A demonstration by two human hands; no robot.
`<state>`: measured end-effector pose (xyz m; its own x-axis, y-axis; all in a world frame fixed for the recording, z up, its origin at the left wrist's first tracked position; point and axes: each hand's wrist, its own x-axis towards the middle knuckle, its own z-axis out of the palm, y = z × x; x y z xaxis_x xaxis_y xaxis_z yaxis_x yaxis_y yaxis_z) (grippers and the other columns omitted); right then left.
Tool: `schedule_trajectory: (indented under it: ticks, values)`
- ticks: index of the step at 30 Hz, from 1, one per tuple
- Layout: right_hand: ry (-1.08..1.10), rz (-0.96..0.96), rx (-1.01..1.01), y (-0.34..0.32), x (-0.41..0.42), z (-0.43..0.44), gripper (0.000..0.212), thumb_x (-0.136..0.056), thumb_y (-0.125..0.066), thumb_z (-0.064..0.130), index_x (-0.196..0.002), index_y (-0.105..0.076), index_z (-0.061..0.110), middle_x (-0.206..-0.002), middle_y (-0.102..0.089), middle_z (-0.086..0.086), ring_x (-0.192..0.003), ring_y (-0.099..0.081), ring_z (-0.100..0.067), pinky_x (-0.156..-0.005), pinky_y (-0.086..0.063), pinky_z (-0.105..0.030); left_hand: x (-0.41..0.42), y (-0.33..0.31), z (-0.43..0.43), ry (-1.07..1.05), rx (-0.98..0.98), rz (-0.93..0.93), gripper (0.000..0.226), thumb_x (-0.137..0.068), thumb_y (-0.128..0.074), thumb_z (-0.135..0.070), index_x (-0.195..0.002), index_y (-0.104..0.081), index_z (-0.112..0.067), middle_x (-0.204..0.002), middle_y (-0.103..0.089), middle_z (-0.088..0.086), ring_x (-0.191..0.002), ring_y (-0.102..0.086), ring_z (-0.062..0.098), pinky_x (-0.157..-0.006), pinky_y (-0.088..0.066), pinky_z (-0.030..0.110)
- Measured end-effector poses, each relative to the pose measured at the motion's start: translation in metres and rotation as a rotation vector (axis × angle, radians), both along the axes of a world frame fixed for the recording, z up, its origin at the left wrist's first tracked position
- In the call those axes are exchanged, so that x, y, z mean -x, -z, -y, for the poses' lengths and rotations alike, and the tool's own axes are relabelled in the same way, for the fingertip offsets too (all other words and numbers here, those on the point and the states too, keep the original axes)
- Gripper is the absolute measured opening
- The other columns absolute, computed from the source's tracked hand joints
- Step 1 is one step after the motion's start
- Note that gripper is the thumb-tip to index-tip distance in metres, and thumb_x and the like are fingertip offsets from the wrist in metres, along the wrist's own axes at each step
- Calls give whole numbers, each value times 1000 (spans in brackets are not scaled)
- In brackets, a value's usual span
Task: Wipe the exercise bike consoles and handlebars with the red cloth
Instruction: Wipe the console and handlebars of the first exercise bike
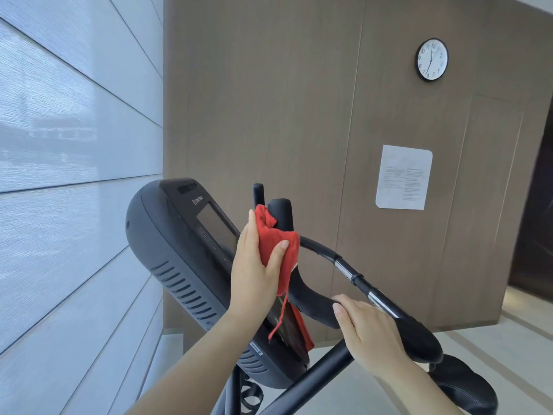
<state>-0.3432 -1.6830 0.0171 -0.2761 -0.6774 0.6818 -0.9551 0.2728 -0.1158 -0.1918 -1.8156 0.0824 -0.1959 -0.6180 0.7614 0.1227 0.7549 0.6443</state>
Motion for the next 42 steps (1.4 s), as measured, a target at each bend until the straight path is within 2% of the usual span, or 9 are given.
schedule_trajectory:
  ticks: [7,14,20,24,29,34,37,41,42]
  values:
    - [-12,4,-13,-1,1,-1,53,-93,-4,49,-105,-53,35,-83,-60,21,-81,-58,-3,-71,-42,-25,1,-11,6,25,-15,-5,72,-78,-55,-54,-142,-28,-36,-140,-37,-24,-119,-33,-15,-82,-26,-9]
    - [-7,-3,22,0,-1,0,54,-93,-6,50,-103,-56,32,-81,-60,21,-77,-59,-5,-67,-42,-25,-9,26,0,66,-8,72,62,-84,-61,-36,-139,-32,-38,-135,-46,-20,-122,-43,-4,-101,-40,25]
    - [-10,-9,33,1,1,-1,54,-94,-7,51,-102,-57,32,-76,-57,22,-74,-58,-5,-65,-39,-23,-11,-8,4,102,-122,-71,53,-88,-60,-23,-138,-42,-24,-128,-54,-11,-97,-53,-18,-67,-40,-3]
    - [-5,-9,17,1,2,-2,41,-97,-17,44,-103,-56,31,-80,-62,19,-76,-59,-5,-67,-40,-24,-9,-33,8,46,-23,-4,51,-89,-58,-30,-136,-40,-30,-110,-50,-36,-94,-45,-28,-71,-31,-8]
    - [-20,-13,17,-2,-1,-2,59,-91,-2,50,-108,-55,31,-88,-65,17,-84,-60,-5,-71,-35,-21,-11,-5,3,25,-33,93,47,-90,-56,-32,-134,-41,-40,-98,-53,-44,-92,-49,-25,-69,-34,-6]
    - [-52,42,-27,-4,-1,-4,67,-84,0,54,-120,-52,32,-109,-63,18,-100,-58,-1,-82,-35,-15,-20,13,2,-43,-43,235,50,-89,-55,-36,-136,-39,-40,-120,-57,-21,-103,-53,-4,-74,-35,-2]
    - [-194,216,-16,-8,9,-8,50,-92,-16,51,-126,-47,32,-113,-59,19,-101,-52,5,-80,-37,-6,-27,7,-1,-155,15,173,49,-88,-57,-32,-134,-42,-36,-119,-55,-25,-108,-51,-4,-80,-34,-1]
    - [-357,394,25,-14,31,-14,37,-96,-27,43,-127,-43,31,-115,-54,17,-106,-46,7,-75,-36,0,-24,-18,-8,-186,-54,22,48,-86,-60,-34,-131,-45,-38,-119,-60,-20,-107,-60,7,-91,-49,29]
    - [-378,392,31,-15,38,-16,36,-96,-27,43,-127,-44,32,-117,-53,17,-106,-46,6,-76,-35,-1,-19,-21,-13,-199,-46,17,46,-86,-60,-34,-129,-45,-40,-115,-60,-25,-105,-60,2,-91,-49,27]
